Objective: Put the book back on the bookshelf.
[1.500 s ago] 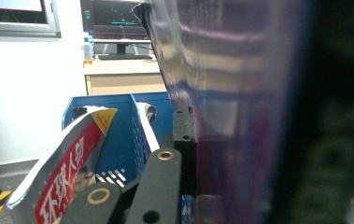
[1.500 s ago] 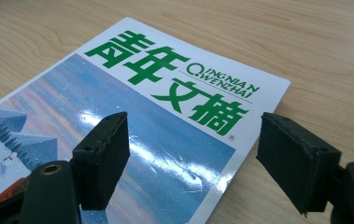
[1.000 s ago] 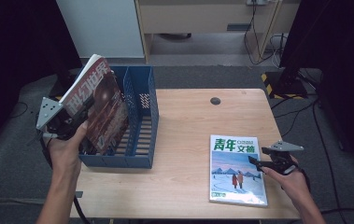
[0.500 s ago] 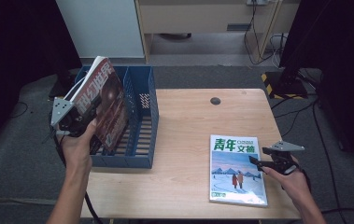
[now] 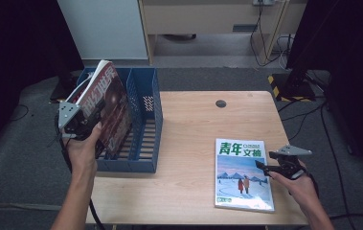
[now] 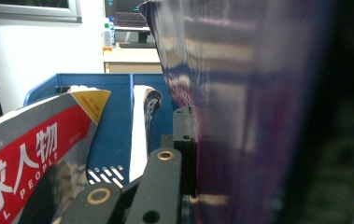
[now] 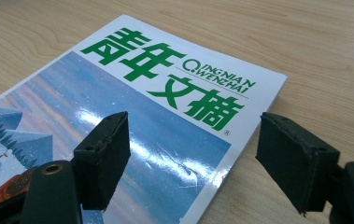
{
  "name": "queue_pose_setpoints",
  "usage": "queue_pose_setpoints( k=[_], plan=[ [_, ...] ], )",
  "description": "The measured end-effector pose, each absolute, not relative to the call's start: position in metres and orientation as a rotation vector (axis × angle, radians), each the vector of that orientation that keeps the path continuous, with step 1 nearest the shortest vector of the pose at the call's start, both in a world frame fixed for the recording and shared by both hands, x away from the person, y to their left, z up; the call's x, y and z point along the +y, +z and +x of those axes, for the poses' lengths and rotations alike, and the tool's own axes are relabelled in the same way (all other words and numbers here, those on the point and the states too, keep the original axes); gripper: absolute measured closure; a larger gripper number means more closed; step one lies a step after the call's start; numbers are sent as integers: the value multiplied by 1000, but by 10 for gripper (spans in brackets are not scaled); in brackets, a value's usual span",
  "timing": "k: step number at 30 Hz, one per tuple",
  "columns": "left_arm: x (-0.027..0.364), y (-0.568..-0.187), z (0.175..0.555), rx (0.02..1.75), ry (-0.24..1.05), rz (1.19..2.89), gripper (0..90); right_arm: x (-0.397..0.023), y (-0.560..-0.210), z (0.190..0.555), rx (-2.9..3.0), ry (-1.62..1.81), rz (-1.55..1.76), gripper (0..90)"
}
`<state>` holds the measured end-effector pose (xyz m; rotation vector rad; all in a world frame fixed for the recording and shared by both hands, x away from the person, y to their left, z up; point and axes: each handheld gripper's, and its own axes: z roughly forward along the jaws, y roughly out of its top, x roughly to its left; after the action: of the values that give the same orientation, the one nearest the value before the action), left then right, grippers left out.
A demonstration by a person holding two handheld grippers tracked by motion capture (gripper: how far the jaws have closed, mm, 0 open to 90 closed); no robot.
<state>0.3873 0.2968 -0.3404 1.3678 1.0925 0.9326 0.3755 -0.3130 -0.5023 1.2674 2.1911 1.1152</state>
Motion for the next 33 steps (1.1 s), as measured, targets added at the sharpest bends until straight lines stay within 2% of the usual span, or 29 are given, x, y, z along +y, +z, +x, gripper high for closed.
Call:
queue_pose_setpoints(
  k=[14,33],
  plan=[
    [286,-357,400,1095,931,1370,841,-316,-503,376,2188,1113,1270,259],
    [292,-378,404,1135,953,1368,841,-315,-504,376,2198,1102,1272,261]
  ],
)
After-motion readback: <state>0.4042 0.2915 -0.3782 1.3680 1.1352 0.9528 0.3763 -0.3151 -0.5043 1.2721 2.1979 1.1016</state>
